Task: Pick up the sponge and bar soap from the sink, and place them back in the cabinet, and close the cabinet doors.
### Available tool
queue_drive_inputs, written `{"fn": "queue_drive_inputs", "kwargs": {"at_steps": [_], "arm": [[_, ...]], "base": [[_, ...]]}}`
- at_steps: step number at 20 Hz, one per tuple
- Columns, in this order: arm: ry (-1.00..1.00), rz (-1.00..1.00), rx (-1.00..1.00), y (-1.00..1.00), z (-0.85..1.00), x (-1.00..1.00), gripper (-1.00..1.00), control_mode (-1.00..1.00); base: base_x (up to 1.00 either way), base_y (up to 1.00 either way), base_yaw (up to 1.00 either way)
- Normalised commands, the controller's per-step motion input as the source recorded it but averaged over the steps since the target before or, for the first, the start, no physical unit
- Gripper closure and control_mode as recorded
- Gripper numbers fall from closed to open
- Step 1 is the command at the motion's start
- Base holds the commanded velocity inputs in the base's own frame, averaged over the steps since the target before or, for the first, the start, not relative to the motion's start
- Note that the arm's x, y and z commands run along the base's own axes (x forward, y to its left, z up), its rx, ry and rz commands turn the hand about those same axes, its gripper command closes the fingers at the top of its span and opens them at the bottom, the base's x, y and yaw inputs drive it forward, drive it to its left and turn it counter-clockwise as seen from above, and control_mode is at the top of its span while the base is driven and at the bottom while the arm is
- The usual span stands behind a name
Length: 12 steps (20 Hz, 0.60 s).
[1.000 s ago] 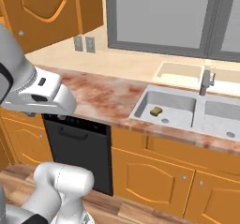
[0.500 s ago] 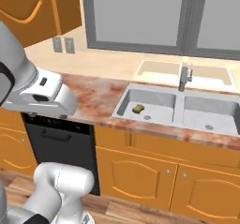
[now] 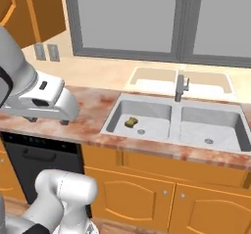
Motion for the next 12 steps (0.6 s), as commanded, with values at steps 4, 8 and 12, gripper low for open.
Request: {"fn": "queue_drive_inputs", "kwargs": {"at_steps": [4,8,12], "arm": [[0.0,0.0,0.0,0.0,0.0,0.0,-1.0,1.0],[0.0,0.0,0.0,0.0,0.0,0.0,-1.0,1.0],[0.0,0.0,0.0,0.0,0.0,0.0,-1.0,1.0]], "base": [[0.36,-0.44,-0.05],[0.28,-0.37,-0.05],[0.37,-0.32,-0.03]]}}
